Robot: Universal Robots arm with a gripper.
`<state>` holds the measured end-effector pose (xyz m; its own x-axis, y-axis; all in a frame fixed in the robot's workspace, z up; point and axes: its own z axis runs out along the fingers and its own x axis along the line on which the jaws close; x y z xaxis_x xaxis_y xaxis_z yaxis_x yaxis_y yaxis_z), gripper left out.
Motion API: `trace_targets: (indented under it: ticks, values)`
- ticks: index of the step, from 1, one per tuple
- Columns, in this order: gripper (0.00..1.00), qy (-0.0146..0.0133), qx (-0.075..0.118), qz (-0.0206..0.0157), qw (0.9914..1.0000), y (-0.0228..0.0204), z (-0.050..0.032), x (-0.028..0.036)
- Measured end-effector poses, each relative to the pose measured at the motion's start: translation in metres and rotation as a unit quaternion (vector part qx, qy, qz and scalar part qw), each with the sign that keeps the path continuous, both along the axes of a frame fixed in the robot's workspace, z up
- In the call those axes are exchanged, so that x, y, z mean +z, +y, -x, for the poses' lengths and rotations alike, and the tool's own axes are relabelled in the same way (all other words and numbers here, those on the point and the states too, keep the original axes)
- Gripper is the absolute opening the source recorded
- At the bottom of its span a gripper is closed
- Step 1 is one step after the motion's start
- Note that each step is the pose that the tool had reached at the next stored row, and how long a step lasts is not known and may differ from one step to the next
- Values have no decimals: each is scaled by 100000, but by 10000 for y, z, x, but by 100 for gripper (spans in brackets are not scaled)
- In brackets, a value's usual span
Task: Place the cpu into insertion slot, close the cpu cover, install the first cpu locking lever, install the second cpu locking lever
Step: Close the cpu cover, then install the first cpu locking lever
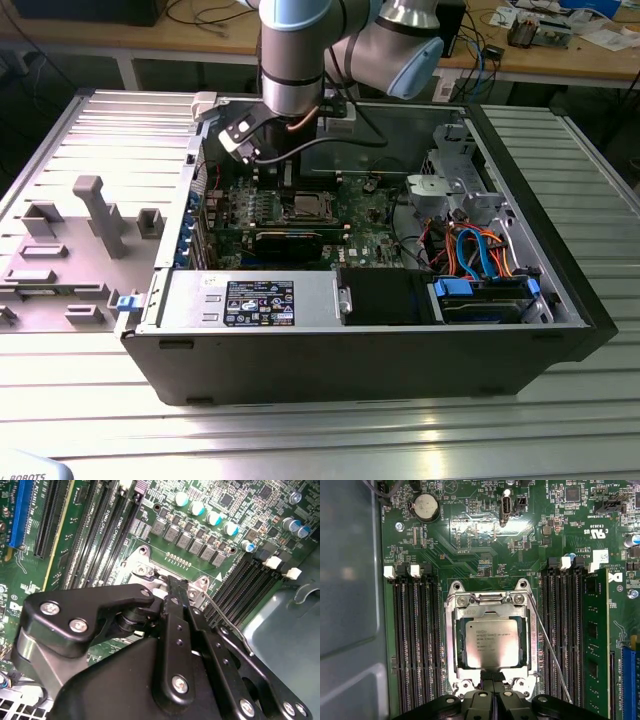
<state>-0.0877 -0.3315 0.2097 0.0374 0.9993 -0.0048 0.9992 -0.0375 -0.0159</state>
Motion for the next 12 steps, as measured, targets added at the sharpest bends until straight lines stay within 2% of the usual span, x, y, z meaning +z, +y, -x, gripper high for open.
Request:
trace_targets:
  ticks: [2,3,4,5,12]
  values:
    - [11,-4,1,-6,100000,0,0,9]
    - [11,-1,1,0,100000,0,-31,17]
    - [11,-2,1266,-6,99992,0,-181,14]
    - [11,-1,1843,3,99983,-1,-221,13]
    - [11,-3,2289,-1,99974,0,-231,13]
